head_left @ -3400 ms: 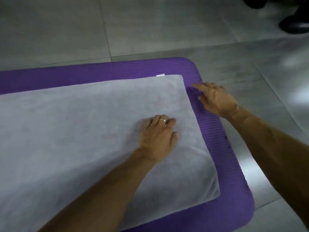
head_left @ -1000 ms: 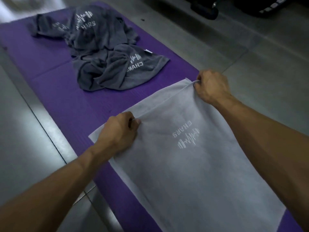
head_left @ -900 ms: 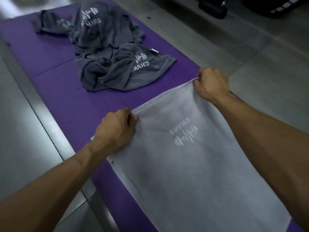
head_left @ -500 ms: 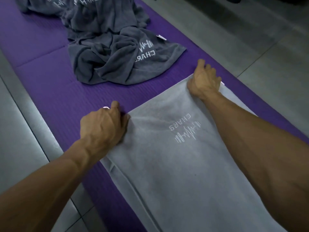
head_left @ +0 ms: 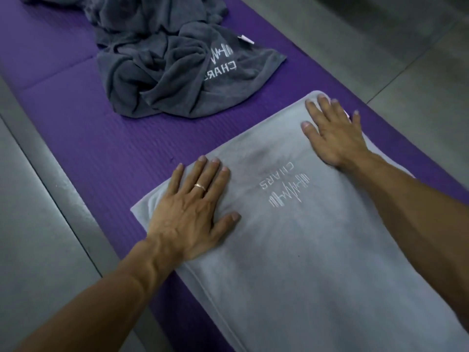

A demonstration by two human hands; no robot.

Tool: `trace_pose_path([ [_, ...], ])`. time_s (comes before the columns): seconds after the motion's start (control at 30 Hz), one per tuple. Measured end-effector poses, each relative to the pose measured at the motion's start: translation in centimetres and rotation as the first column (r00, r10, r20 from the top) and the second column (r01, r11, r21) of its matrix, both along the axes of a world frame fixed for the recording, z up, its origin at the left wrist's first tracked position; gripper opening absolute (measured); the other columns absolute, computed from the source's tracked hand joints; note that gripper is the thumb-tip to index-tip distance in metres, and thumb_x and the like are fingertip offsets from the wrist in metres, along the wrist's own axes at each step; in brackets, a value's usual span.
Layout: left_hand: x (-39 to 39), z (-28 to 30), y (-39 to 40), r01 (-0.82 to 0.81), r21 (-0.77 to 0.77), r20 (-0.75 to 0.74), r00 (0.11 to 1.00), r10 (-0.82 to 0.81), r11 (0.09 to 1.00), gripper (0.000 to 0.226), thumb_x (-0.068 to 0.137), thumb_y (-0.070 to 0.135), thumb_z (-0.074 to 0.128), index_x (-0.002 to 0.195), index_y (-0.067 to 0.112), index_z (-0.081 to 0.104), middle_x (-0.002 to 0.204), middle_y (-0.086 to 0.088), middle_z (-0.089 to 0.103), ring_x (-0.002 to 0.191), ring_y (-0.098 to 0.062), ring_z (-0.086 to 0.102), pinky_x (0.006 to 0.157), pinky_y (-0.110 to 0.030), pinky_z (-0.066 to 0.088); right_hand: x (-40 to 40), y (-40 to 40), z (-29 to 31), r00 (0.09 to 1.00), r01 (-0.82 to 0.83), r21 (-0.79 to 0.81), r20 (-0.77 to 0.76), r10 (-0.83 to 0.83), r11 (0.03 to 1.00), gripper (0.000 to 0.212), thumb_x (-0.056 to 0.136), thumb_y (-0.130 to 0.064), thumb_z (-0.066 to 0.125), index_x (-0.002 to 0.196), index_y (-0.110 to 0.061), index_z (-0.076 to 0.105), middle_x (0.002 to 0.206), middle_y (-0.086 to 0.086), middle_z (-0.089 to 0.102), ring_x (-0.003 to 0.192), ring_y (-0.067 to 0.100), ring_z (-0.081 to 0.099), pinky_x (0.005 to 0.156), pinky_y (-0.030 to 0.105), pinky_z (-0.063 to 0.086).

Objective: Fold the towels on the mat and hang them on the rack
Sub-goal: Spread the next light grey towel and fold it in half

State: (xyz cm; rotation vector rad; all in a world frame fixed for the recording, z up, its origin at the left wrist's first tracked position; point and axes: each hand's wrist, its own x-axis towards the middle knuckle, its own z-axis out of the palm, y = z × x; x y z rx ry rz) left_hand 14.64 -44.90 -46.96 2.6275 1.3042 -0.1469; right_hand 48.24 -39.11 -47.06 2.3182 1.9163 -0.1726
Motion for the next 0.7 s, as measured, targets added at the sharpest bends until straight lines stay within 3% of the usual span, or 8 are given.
trace_pose_path([
  [0.1,1.2,0.9,-0.1,-0.032,0.001,0.062,0.998,0.032,0.999,0.084,0.084,0.063,0.022,0.154,0.017,0.018,0.161,-0.008,0.013,0.149,-0.026,0.001,0.119,-0.051,-0.005,-1.4,-0.2,0.6,0.999,0.052,0.039,-0.016,-0.051,0.998,0.061,0.101,-0.051,0.014,0.155,-0.025,0.004,0.163,0.002,-0.001,0.150,0.026,-0.002,0.119,0.055,-0.001],
  [0.2,4.8,1.1,-2.2,0.073,0.059,0.227,0.970,-0.085,0.996,0.070,0.083,0.043,0.036,0.143,0.009,0.043,0.150,-0.016,0.039,0.143,-0.032,0.028,0.115,-0.056,0.015,-5.0,-4.5,1.4,0.977,0.011,0.224,-0.209,0.037,0.975,0.058,0.102,-0.040,0.027,0.155,-0.019,0.012,0.162,0.007,0.012,0.149,0.024,0.007,0.120,0.048,0.006],
  [0.33,8.1,-0.4,-5.8,0.101,0.027,0.183,0.978,-0.105,0.994,0.073,0.093,0.056,0.030,0.150,0.010,0.031,0.157,-0.011,0.027,0.148,-0.025,0.016,0.117,-0.051,0.007,-5.0,-13.0,0.3,0.962,-0.227,0.128,-0.128,0.243,0.966,0.060,0.097,-0.047,0.023,0.153,-0.024,0.023,0.160,0.001,0.019,0.148,0.017,0.014,0.120,0.046,0.010],
  [0.4,8.0,-0.8,-6.2,0.108,0.032,0.115,0.987,-0.111,0.994,0.078,0.092,0.062,0.022,0.153,0.013,0.020,0.160,-0.008,0.016,0.149,-0.024,0.005,0.118,-0.050,0.002,-0.4,-14.5,0.3,0.987,-0.148,0.013,-0.060,0.149,0.989,0.067,0.093,-0.060,0.009,0.154,-0.031,0.012,0.163,-0.004,0.006,0.149,0.014,0.003,0.119,0.044,0.001],
  [0.47,7.9,-0.5,-6.1,0.110,0.033,0.092,0.989,-0.113,0.993,0.078,0.091,0.060,0.021,0.153,0.013,0.017,0.160,-0.008,0.013,0.149,-0.025,0.003,0.119,-0.052,0.002,4.9,-15.0,0.6,0.997,0.072,-0.039,-0.022,-0.073,0.997,0.068,0.093,-0.065,0.003,0.154,-0.034,0.004,0.163,-0.005,-0.002,0.150,0.016,-0.002,0.118,0.047,-0.003],
  [0.57,9.6,0.5,-6.6,0.163,0.057,0.154,0.973,-0.170,0.985,0.071,0.079,0.039,0.034,0.140,0.005,0.047,0.149,-0.019,0.040,0.142,-0.038,0.029,0.112,-0.060,0.023,8.0,-15.5,1.3,0.958,0.288,-0.036,-0.001,-0.288,0.957,0.061,0.099,-0.055,0.013,0.154,-0.030,0.007,0.163,0.001,0.001,0.150,0.022,0.000,0.119,0.053,-0.001],
  [0.63,12.3,0.7,-8.5,0.299,0.127,0.234,0.917,-0.322,0.946,0.067,0.071,0.030,0.036,0.129,0.006,0.058,0.141,-0.017,0.050,0.135,-0.038,0.041,0.106,-0.061,0.032,5.6,-17.1,1.6,0.980,0.198,0.076,-0.023,-0.197,0.977,0.060,0.099,-0.048,0.019,0.154,-0.022,0.017,0.162,0.006,0.009,0.149,0.025,0.005,0.120,0.051,0.004],
  [0.7,14.9,0.7,-11.6,0.305,0.067,0.284,0.907,-0.311,0.950,0.064,0.076,0.032,0.036,0.131,0.005,0.057,0.141,-0.015,0.051,0.136,-0.035,0.041,0.109,-0.057,0.031,2.2,-20.5,1.7,0.993,0.019,0.096,-0.120,-0.007,0.995,0.060,0.098,-0.045,0.026,0.152,-0.019,0.026,0.161,0.006,0.017,0.149,0.024,0.013,0.120,0.047,0.011],
])
